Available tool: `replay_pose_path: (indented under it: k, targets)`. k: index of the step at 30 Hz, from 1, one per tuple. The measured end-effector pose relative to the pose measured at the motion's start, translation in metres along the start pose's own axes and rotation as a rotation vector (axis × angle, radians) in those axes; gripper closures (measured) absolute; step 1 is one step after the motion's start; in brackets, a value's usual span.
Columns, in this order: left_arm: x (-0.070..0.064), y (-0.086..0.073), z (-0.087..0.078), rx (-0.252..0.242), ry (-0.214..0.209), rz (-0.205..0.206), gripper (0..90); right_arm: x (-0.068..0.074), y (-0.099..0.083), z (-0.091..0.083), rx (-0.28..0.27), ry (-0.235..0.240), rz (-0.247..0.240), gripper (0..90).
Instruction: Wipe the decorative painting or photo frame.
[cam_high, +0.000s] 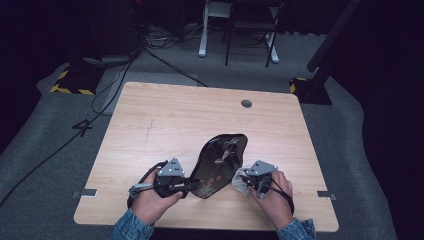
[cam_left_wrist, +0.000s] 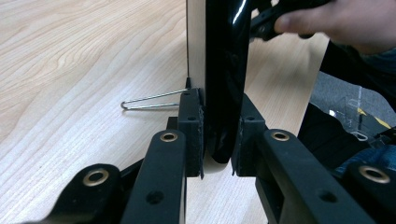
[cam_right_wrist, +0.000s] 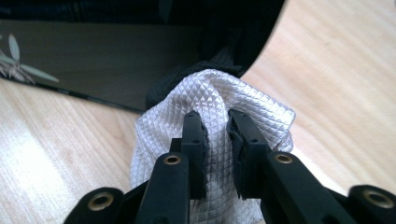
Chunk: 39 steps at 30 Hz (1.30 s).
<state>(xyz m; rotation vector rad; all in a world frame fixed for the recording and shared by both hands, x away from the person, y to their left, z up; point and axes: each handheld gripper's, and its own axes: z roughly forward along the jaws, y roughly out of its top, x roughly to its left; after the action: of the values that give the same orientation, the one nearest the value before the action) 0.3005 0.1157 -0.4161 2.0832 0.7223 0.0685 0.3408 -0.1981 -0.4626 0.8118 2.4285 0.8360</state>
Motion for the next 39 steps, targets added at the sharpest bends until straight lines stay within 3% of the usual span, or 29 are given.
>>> replay_pose_path:
  k: [13,22,29,39]
  targets:
    - [0.000,0.000,0.000,-0.003,0.002,-0.001,78.1,-0.004,0.025,-0.057,-0.178,0.022,0.039,77.6]
    - [0.000,0.000,0.000,-0.003,0.004,-0.001,78.1,-0.008,0.052,-0.093,-0.316,0.072,0.051,77.6]
    - [0.000,0.001,0.000,-0.003,0.001,0.000,78.1,-0.013,0.071,-0.110,-0.371,0.089,0.062,77.6]
    - [0.000,0.001,0.001,-0.004,0.001,0.002,78.0,-0.014,0.092,-0.123,-0.406,0.097,0.048,77.6]
